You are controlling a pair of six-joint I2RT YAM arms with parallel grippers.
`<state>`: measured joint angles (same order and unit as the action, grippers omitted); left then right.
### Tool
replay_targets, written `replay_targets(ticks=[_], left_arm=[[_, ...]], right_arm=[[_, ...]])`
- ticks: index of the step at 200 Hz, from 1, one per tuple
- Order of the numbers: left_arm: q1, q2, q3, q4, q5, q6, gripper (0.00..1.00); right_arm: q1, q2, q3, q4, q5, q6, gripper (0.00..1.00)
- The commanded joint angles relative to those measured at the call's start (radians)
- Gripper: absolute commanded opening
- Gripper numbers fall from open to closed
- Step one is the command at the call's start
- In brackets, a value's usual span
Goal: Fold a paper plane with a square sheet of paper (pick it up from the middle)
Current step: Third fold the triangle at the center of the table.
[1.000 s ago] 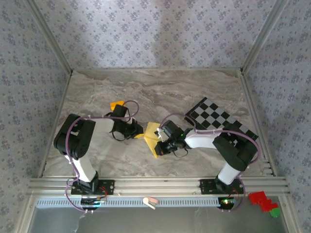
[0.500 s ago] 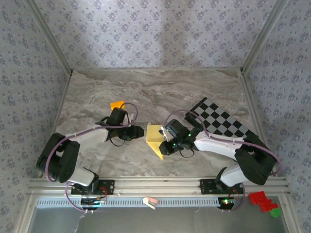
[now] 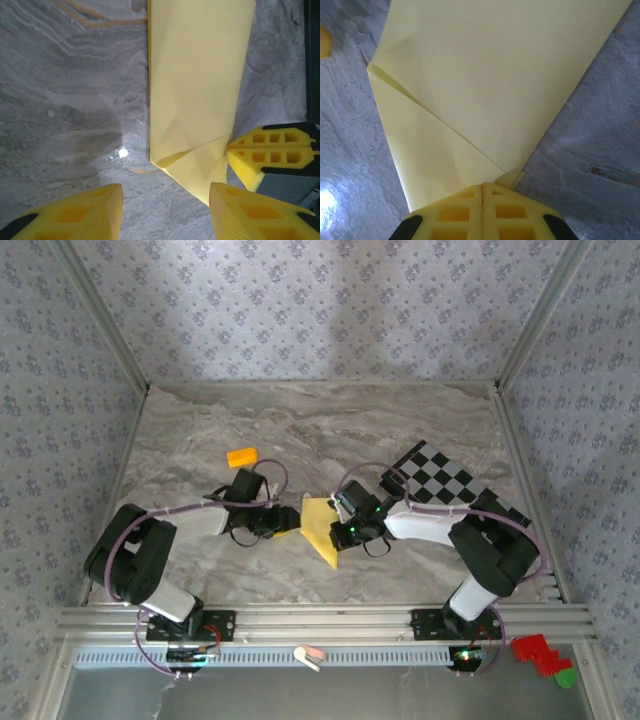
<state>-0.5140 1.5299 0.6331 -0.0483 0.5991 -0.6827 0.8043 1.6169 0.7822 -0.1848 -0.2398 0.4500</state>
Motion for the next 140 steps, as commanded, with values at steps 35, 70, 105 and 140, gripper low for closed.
replay_targets(ticks=[35,70,105,140], left_arm=[[-0.036,0.081,0.064,0.030,0.065,-0.026,0.49],[-0.038,0.107,0.088,0.016,0.061,-0.021,0.47],[-0.038,0.112,0.103,0.016,0.065,-0.026,0.42],[-0.038,0.114,0.114,0.001,0.065,-0.018,0.38]], right_arm=[[-0.008,0.027,-0.021,0.005,0.027,0.028,0.01],[-0.008,0.025,-0.028,0.005,0.030,0.028,0.00],[-0.007,0.024,-0.037,0.007,0.030,0.028,0.00],[-0.008,0.027,-0.034,0.007,0.030,0.026,0.00]])
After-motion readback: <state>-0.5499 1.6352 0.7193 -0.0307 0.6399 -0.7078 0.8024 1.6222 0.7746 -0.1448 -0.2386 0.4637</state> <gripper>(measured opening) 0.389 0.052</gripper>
